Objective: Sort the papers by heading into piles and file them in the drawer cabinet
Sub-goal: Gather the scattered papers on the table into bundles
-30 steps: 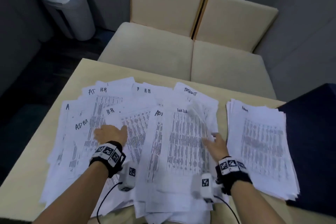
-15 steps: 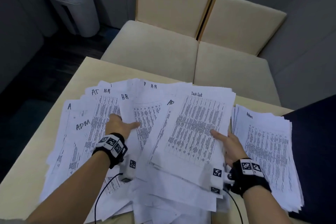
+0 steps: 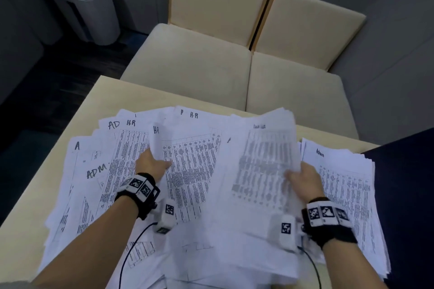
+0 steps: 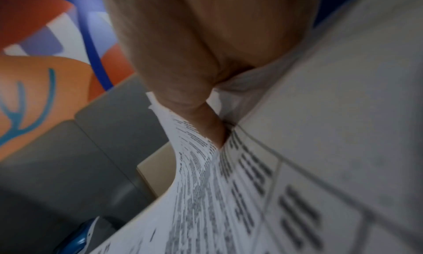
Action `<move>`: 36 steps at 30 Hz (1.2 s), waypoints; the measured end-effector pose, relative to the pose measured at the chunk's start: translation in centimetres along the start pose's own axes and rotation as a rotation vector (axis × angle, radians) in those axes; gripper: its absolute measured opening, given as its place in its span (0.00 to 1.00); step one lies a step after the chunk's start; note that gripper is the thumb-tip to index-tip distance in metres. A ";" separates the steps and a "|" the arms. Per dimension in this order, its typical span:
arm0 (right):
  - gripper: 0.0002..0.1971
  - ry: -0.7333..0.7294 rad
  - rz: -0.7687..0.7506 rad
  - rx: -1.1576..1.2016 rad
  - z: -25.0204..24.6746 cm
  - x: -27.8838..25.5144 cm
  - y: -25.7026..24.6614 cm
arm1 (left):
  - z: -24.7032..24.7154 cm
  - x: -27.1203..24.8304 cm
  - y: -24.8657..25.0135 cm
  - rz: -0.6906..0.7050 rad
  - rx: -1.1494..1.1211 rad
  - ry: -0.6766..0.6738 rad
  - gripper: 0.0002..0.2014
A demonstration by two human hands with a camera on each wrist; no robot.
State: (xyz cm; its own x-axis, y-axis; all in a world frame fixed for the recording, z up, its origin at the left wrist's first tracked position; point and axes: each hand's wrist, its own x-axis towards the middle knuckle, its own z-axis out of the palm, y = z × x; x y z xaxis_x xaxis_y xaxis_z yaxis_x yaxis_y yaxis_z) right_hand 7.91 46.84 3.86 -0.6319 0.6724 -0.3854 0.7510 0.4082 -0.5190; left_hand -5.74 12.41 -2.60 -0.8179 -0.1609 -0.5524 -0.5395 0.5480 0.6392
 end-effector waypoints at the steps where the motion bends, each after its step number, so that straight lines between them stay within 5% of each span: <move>1: 0.13 0.064 -0.025 -0.004 -1.9 -0.3 -0.5 | 0.0 0.0 0.0 0.004 0.002 0.001 0.25; 6: 0.12 0.219 -0.137 0.278 -10.5 -2.9 -3.5 | -0.2 -0.2 -0.1 0.012 0.022 -0.017 0.26; 11: 0.13 0.038 -0.164 0.792 -11.4 -6.3 -8.3 | -0.4 -0.4 -1.0 0.106 -0.157 -0.084 0.37; 14: 0.13 -0.081 -0.160 0.719 -5.9 -5.5 -8.7 | -0.5 -0.9 -1.3 0.053 -0.391 -0.103 0.39; 19: 0.29 -0.319 -0.027 0.272 5.9 -3.0 -4.1 | -1.1 -0.9 -2.1 0.055 -0.310 -0.075 0.14; 22: 0.40 -0.265 0.051 0.206 9.4 -2.5 -3.2 | -1.4 -1.5 -0.7 0.012 -0.125 -0.032 0.29; 25: 0.41 -0.282 0.067 0.184 10.1 -1.5 -3.8 | -0.9 -2.1 0.4 -0.062 -0.185 -0.148 0.47; 28: 0.42 -0.375 0.019 0.152 10.8 -1.0 -4.0 | -0.3 -2.6 1.3 -0.045 -0.341 -0.269 0.16; 33: 0.14 -0.435 -0.071 0.112 10.7 -1.6 -4.5 | -0.1 -2.3 1.7 -0.003 -0.284 -0.389 0.18; 36: 0.09 -0.403 0.012 0.301 9.6 -1.7 -3.7 | -1.5 -2.8 1.9 0.030 -0.375 -0.457 0.15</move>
State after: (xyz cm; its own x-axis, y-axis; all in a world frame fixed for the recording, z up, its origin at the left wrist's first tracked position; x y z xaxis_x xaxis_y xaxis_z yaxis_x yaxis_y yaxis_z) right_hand 4.37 38.24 -0.91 -0.6921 0.3595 -0.6259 0.7076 0.1662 -0.6868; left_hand -4.76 12.70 1.02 -0.7095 0.2657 -0.6527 -0.6197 0.2057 0.7574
